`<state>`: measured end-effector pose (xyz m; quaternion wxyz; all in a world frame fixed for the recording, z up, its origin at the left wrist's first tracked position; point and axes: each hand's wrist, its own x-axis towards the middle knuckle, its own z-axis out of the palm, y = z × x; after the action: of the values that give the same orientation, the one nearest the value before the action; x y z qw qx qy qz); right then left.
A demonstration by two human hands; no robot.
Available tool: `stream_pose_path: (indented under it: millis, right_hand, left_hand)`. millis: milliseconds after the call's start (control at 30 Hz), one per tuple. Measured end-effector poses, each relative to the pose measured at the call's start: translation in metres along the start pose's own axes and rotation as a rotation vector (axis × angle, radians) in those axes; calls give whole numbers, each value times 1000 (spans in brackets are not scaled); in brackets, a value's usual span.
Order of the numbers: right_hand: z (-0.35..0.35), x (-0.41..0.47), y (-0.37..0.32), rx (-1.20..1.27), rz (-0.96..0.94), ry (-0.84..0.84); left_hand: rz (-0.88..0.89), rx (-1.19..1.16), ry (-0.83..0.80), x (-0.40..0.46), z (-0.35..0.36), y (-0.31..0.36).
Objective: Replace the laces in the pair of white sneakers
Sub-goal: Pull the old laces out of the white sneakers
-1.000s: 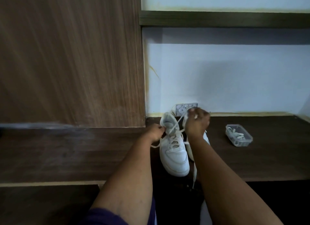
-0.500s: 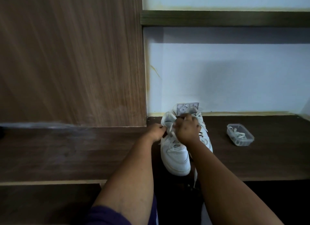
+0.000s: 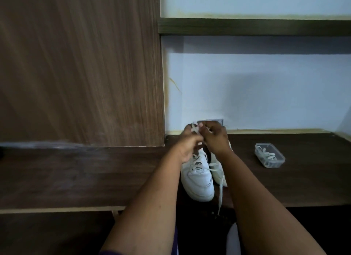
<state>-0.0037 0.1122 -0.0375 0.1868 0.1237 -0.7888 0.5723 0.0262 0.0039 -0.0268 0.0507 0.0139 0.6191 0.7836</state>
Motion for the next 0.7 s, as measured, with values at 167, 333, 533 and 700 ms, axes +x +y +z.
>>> stream_pose_path:
  millis: [167, 333, 533, 700]
  right_hand:
    - [-2, -4, 8, 280, 334, 171]
    - [-6, -11, 30, -355, 242, -56]
    - [10, -13, 40, -510, 211, -86]
    - [12, -13, 43, -444, 261, -51]
  left_hand:
    - [143, -618, 507, -1, -32, 34]
    - [75, 80, 988, 1, -74, 27]
    - [-301, 1034, 627, 7, -64, -3]
    - [-15, 1017, 257, 21, -31, -28]
